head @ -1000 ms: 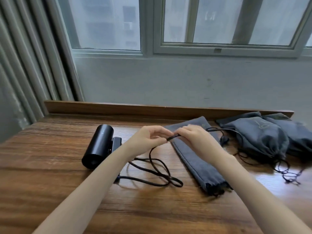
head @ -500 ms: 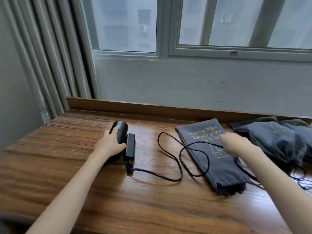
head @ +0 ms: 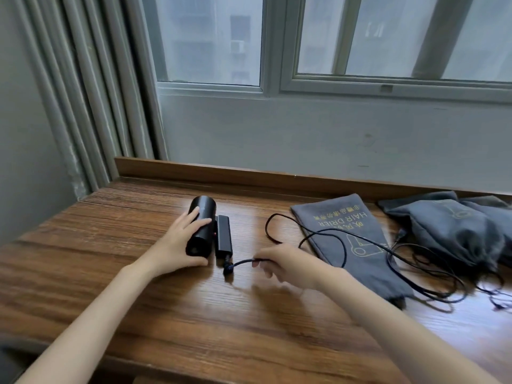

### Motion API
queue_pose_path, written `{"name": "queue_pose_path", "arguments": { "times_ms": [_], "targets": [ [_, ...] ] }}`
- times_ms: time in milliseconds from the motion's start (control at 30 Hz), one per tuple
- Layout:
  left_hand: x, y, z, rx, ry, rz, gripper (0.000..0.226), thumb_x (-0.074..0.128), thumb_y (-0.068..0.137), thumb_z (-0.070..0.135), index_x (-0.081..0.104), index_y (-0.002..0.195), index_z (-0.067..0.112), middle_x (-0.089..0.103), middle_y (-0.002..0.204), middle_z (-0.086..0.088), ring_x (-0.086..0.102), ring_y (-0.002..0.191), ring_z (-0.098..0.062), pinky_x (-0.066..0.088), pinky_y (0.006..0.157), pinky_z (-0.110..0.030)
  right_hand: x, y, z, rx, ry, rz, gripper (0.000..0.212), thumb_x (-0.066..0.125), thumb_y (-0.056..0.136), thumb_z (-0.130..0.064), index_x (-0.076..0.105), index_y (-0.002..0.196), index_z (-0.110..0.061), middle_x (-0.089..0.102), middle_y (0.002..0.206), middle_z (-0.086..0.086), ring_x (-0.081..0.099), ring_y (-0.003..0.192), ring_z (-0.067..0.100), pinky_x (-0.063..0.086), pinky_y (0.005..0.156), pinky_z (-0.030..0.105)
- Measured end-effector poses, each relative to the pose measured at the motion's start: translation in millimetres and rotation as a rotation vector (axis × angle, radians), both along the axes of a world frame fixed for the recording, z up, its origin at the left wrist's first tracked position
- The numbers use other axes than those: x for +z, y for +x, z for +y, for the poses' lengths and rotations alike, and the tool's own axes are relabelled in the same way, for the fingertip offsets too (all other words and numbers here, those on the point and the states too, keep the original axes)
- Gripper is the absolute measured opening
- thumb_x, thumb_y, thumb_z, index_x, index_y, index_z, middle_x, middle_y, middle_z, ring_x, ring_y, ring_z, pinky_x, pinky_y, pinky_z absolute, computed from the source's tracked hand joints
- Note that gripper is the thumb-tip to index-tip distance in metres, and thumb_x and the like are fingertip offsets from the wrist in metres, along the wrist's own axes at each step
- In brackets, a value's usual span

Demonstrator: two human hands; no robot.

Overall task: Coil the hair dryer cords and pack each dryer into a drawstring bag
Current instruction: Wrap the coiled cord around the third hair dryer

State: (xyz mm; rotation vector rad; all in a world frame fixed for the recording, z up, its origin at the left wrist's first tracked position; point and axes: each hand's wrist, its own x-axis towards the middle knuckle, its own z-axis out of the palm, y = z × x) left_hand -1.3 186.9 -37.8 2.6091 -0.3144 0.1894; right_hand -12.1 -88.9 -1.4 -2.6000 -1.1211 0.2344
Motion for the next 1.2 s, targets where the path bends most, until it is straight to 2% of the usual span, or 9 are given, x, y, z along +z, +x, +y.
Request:
{"name": "queue_pose_path", "arguments": {
  "times_ms": [167,300,367,467,633,700,767,967,1200],
  "targets": [
    [-3.6,0.3,7.0,-0.070,0.083,-0.080,0.090,0.079,0.068,0.016,0.029,0.141,0.034,0.004,0.150,0.023,-0.002,0.141,-0.004,0.031,0.110,-0.038,8.5,2.2,-11.5,-0.026,0.201,-0.238,0.025,0.041,0.099,-0.020,0.062,0.109,-0.013,0.069,0.090,0.006,0.061,0.079,0.024,0.048,0.072,0.041],
    [-5.9,-0.5,0.0,-0.166,-0.007,-0.129,0.091,0.080,0.065,0.020,0.026,0.132,0.050,0.011,0.150,0.027,0.001,0.141,0.003,0.034,0.104,-0.026,27.0,0.6,-21.9,-0.084,0.457,-0.229,0.022,0.045,0.098,-0.016,0.065,0.104,-0.010,0.069,0.084,0.003,0.061,0.069,0.009,0.048,0.067,0.027],
    [-6.0,-1.8,-7.7,-0.215,-0.046,-0.156,0.091,0.078,0.065,0.018,0.025,0.130,0.054,0.016,0.150,0.026,0.004,0.142,0.003,0.032,0.104,-0.024,38.2,0.6,-27.4,-0.116,0.519,-0.226,0.020,0.046,0.097,-0.016,0.065,0.102,-0.012,0.069,0.085,0.008,0.062,0.074,0.022,0.048,0.072,0.036],
    [-9.6,-1.8,-29.6,-0.207,0.034,-0.285,0.087,0.080,0.065,0.021,0.033,0.137,0.037,0.022,0.150,0.016,0.009,0.142,-0.004,0.024,0.113,-0.032,54.4,-3.6,-32.9,-0.126,0.587,-0.179,0.020,0.044,0.098,-0.017,0.064,0.097,-0.017,0.065,0.078,0.008,0.057,0.069,0.028,0.044,0.067,0.038],
    [-17.0,-1.0,-87.8,-0.153,-0.036,-0.429,0.095,0.085,0.058,0.035,0.040,0.136,0.007,0.036,0.143,-0.010,0.030,0.135,-0.023,0.027,0.112,-0.036,77.2,-12.1,-36.6,-0.133,0.770,-0.141,0.021,0.044,0.097,-0.011,0.063,0.089,-0.016,0.064,0.078,-0.011,0.059,0.074,0.009,0.043,0.069,0.020],
    [-17.2,-0.2,-109.5,-0.087,-0.097,-0.534,0.081,0.084,0.059,0.026,0.047,0.126,0.003,0.042,0.135,-0.014,0.036,0.124,-0.024,0.033,0.106,-0.035,84.9,-12.4,-34.8,-0.141,0.827,-0.125,0.022,0.044,0.096,-0.008,0.063,0.087,-0.013,0.061,0.064,-0.021,0.054,0.060,-0.005,0.037,0.059,0.006],
    [-16.8,0.6,-124.2,-0.095,-0.189,-0.578,0.072,0.084,0.060,0.021,0.050,0.121,0.004,0.047,0.129,-0.010,0.040,0.117,-0.021,0.035,0.101,-0.030,92.9,-10.0,-33.2,-0.181,0.869,-0.123,0.023,0.044,0.096,-0.011,0.064,0.085,-0.015,0.053,0.052,-0.022,0.044,0.047,-0.003,0.032,0.049,0.004],
    [-10.0,-9.3,-146.3,-0.133,-0.604,-0.358,0.059,0.071,0.065,0.042,0.040,0.114,0.044,0.051,0.115,0.025,0.049,0.108,0.007,0.038,0.087,-0.005,112.7,3.6,-51.0,-0.300,0.971,-0.139,0.027,0.042,0.098,-0.019,0.065,0.087,-0.028,0.034,0.046,-0.014,0.028,0.043,0.006,0.023,0.043,0.015],
    [-4.0,-11.0,-148.8,-0.290,-0.857,-0.040,0.043,0.064,0.065,0.038,0.051,0.106,0.033,0.063,0.104,0.022,0.058,0.104,0.001,0.045,0.084,-0.010,115.3,15.6,-75.2,-0.516,1.077,-0.076,0.027,0.039,0.100,-0.015,0.064,0.090,-0.014,0.031,0.052,-0.003,0.024,0.038,0.003,0.019,0.037,0.016]
  ]
}}
